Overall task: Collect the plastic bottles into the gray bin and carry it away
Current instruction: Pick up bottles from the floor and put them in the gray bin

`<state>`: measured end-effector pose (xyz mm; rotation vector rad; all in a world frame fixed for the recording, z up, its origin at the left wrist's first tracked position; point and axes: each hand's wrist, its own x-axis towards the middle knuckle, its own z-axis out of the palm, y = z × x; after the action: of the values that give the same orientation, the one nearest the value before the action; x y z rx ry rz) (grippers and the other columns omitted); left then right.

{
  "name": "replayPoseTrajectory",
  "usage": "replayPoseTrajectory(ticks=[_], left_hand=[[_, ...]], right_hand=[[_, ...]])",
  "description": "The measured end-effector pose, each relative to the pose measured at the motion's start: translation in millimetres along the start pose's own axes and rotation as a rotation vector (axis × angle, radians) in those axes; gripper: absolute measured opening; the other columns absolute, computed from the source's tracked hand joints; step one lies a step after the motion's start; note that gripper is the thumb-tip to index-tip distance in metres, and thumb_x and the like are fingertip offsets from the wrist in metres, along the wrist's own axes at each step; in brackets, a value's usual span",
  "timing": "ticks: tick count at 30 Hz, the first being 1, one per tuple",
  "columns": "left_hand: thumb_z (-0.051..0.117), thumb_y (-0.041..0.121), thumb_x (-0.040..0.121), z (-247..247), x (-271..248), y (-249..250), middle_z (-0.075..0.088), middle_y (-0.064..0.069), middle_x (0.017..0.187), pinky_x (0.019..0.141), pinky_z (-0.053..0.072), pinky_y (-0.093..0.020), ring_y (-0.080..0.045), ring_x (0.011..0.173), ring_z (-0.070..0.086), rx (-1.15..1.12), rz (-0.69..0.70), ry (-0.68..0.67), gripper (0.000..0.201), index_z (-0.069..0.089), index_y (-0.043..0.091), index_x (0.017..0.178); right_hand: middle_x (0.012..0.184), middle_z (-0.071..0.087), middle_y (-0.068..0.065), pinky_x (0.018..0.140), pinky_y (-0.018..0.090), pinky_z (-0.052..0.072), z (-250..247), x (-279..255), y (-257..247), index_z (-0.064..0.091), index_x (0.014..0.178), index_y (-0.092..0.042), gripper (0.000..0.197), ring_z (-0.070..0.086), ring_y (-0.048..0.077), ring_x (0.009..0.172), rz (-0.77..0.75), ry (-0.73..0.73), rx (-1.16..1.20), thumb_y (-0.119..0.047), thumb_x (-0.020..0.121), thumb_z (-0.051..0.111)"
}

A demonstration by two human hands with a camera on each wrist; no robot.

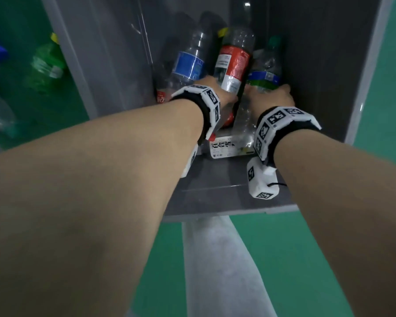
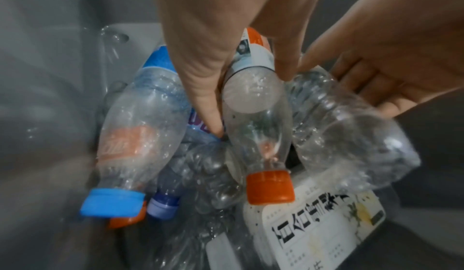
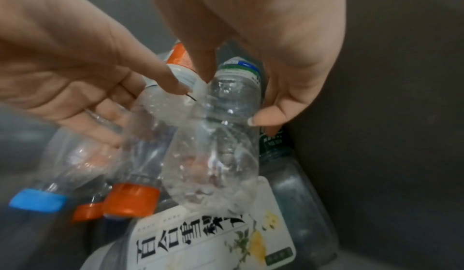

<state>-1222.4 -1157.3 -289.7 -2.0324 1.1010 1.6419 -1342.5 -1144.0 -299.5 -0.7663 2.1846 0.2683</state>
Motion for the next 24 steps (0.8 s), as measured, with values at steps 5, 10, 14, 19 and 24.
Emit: replayPoseTrajectory(ticks=[5, 10, 14, 19, 24], left_hand=[[0.049, 0.042, 0.094, -2.5, -9.0, 7.0, 0.064, -0.009, 0.113, 0.083, 0.044, -0.029, -0.025, 0.098, 0.061, 0.03, 0.057, -0.027, 0.039, 0.058, 0.011, 0.117], [0.048, 0.025, 0.095, -15.8, -34.8, 17.4, 0.06, -0.01, 0.097, 0.073, 0.044, -0.03, -0.027, 0.103, 0.063, 0.136, 0.068, 0.019, 0.024, 0.062, 0.006, 0.097], [0.05, 0.02, 0.093, -33.2, -56.3, 20.4, 0.055, -0.011, 0.09, 0.064, 0.037, -0.027, -0.028, 0.084, 0.054, 0.055, 0.036, 0.059, 0.026, 0.047, 0.01, 0.069], [0.052, 0.025, 0.091, -62.5, -87.0, 16.3, 0.055, -0.008, 0.09, 0.064, 0.036, -0.026, -0.022, 0.081, 0.05, -0.103, 0.015, 0.12, 0.028, 0.066, 0.003, 0.102], [0.054, 0.03, 0.077, -89.0, -116.0, 1.3, 0.07, -0.011, 0.094, 0.079, 0.056, -0.035, -0.029, 0.088, 0.066, -0.439, -0.068, 0.142, 0.023, 0.067, 0.012, 0.084]], right_hand=[[0.13, 0.055, 0.014, 0.074, 0.028, 0.031, 2.0, -6.9, -4.3, 0.037, 0.132, -0.003, 0.054, 0.056, 0.03, 0.115, -0.003, -0.039, -0.057, -0.041, 0.095, 0.048], [0.127, 0.056, 0.017, 0.08, 0.031, 0.039, -13.4, -32.2, -12.5, 0.044, 0.126, -0.002, 0.041, 0.056, 0.03, 0.113, -0.025, 0.01, -0.066, -0.028, 0.095, 0.047], [0.126, 0.054, 0.018, 0.078, 0.032, 0.038, -24.9, -58.5, -27.4, 0.041, 0.129, -0.003, 0.045, 0.056, 0.033, 0.11, -0.041, 0.018, -0.041, -0.024, 0.09, 0.049], [0.127, 0.054, 0.018, 0.081, 0.036, 0.045, -34.3, -92.7, -60.0, 0.041, 0.131, -0.005, 0.049, 0.058, 0.034, 0.109, -0.114, -0.045, 0.011, -0.026, 0.089, 0.053], [0.113, 0.062, 0.014, 0.071, 0.029, 0.038, -43.9, -128.0, -83.6, 0.048, 0.123, -0.01, 0.039, 0.06, 0.029, 0.097, -0.188, -0.095, 0.069, -0.028, 0.089, 0.052]])
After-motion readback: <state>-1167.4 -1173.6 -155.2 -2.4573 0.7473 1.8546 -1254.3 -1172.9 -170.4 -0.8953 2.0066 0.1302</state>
